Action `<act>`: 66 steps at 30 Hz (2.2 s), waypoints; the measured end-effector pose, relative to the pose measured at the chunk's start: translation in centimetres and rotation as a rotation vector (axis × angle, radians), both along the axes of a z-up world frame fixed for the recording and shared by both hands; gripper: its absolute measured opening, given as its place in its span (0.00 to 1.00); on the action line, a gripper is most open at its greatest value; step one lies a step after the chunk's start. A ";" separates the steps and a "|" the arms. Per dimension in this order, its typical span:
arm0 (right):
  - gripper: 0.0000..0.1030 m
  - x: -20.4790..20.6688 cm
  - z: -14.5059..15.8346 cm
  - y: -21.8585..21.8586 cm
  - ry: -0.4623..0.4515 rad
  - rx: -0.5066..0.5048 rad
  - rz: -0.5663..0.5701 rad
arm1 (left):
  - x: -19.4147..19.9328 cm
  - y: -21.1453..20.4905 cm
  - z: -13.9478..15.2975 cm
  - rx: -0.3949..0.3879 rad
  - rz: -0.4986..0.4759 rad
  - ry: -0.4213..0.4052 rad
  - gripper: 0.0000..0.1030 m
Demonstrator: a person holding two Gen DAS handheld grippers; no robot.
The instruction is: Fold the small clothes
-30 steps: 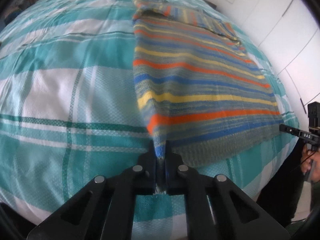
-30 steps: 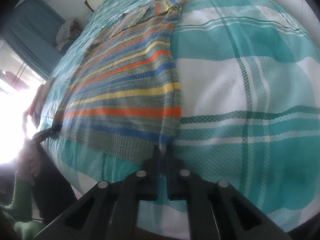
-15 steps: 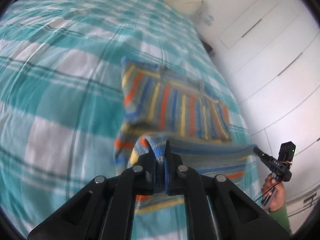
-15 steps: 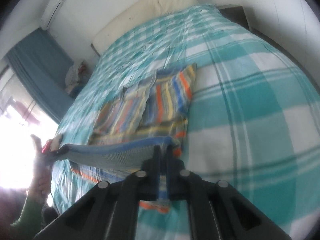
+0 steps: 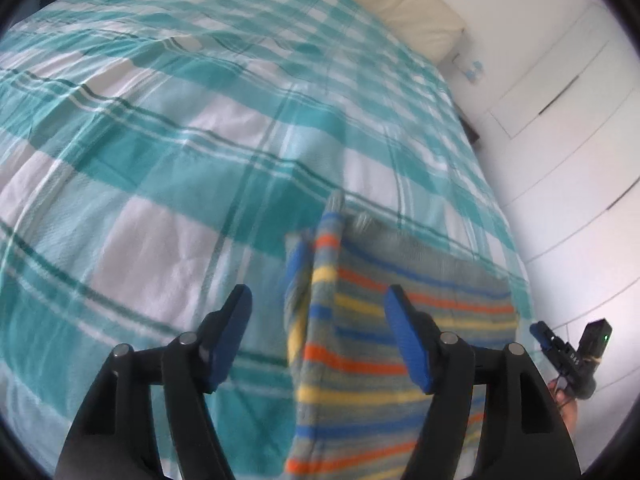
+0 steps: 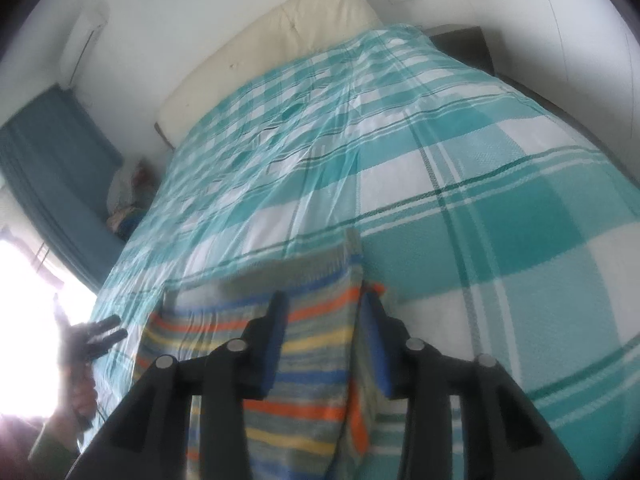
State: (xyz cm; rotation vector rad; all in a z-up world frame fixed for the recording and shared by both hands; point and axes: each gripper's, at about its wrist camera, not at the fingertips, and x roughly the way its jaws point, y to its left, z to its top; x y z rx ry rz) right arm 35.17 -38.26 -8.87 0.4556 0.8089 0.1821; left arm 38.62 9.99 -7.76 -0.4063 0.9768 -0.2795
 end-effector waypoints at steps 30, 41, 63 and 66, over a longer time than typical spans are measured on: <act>0.40 -12.7 -5.5 3.1 0.178 -0.059 0.117 | -14.8 -2.3 -2.4 0.425 -0.135 -0.014 0.75; 0.56 -20.5 -4.8 3.7 0.085 -0.240 0.055 | -23.5 -8.7 1.5 0.517 -0.214 -0.154 0.93; 0.82 -22.9 -7.5 4.6 0.007 -0.445 0.037 | -23.1 -18.9 -6.8 0.526 -0.141 -0.166 1.00; 0.83 -23.0 -7.5 4.7 0.007 -0.443 0.036 | -23.1 -19.0 -6.9 0.523 -0.139 -0.170 1.00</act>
